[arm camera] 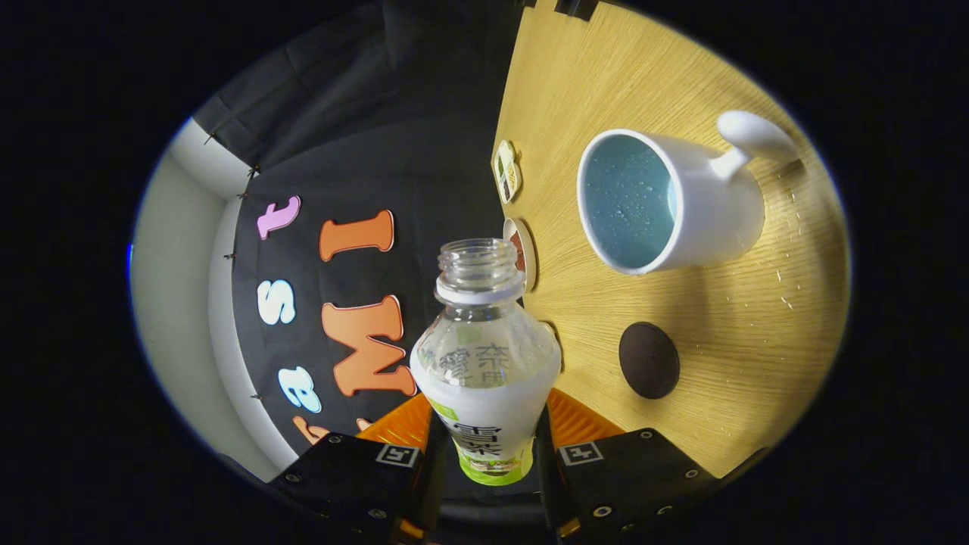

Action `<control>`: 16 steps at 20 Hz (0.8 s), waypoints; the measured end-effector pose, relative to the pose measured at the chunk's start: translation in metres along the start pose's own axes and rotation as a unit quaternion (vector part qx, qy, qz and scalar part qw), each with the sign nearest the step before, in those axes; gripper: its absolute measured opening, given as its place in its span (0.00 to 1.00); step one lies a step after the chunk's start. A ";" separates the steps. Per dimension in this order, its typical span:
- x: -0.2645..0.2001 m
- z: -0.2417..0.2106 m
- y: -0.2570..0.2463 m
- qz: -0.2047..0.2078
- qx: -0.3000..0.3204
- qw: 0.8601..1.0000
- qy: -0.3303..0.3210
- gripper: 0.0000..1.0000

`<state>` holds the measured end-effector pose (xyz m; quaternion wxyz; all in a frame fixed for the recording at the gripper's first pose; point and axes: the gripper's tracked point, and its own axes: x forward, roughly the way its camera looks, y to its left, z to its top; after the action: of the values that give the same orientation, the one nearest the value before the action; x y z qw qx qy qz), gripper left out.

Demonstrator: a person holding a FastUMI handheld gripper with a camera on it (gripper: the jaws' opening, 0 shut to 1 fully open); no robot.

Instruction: Take the bottle from table, then pour the juice into the cup, finally place the bottle on the coaster

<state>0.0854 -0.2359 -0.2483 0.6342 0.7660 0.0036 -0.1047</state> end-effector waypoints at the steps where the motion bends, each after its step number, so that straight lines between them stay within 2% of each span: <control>1: -0.001 0.001 -0.001 0.000 0.006 1.000 0.000 0.52; 16: 0.005 -0.001 -0.008 -0.016 0.036 0.999 0.000 0.53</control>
<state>0.0890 -0.2345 -0.2565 0.6047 0.7881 0.0120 -0.1146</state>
